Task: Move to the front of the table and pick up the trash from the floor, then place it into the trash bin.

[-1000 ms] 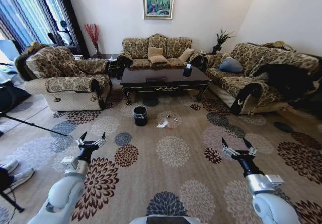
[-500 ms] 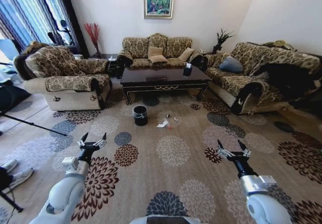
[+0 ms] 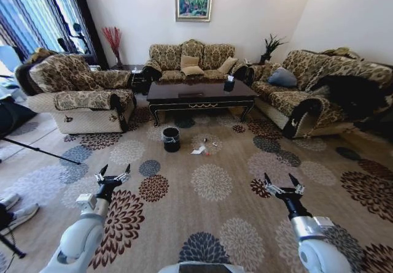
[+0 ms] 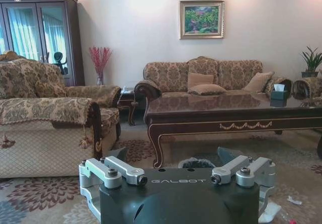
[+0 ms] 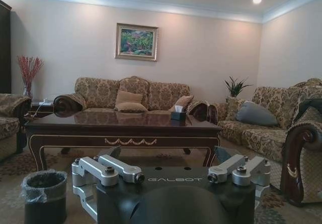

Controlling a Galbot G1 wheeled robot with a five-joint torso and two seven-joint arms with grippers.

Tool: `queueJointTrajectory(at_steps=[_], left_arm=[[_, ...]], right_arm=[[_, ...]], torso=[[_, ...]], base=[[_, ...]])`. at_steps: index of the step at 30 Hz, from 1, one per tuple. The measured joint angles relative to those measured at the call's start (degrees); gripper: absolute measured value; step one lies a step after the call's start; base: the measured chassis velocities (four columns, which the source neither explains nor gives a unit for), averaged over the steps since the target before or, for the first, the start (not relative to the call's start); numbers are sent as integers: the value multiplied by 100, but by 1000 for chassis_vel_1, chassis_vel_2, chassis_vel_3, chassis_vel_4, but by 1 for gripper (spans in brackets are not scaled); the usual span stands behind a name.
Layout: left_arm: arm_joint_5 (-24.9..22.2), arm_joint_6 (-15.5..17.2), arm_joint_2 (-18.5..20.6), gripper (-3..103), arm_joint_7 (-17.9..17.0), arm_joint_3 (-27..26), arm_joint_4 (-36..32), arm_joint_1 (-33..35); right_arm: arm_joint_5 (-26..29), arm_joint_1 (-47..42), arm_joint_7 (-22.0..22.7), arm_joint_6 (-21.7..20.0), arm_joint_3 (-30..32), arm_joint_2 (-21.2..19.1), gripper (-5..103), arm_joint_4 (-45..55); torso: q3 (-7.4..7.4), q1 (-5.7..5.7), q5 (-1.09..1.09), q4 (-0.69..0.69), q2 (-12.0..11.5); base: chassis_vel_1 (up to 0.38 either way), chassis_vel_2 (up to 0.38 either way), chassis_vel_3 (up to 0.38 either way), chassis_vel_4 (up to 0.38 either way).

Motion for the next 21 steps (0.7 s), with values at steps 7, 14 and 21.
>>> queueJointTrajectory(at_steps=[7, 14, 21], left_arm=[[29, 7, -12, 100, -10, -30, -85, 66], [45, 9, -28, 100, -20, -44, -95, 90], [58, 9, -39, 100, -23, -34, -81, 85]], right_arm=[[-26, -9, -9, 30, -20, 20, 100, -14], [-52, 4, -10, 36, -73, 50, 100, -27], [-94, 27, -10, 38, -113, 70, 100, -46]], torso=[[-119, -94, 0, 0, -212], [-219, -173, 0, 0, -392], [-326, -250, 0, 0, -575]], base=[[0, 0, 0, 0], [0, 0, 0, 0], [0, 0, 0, 0]])
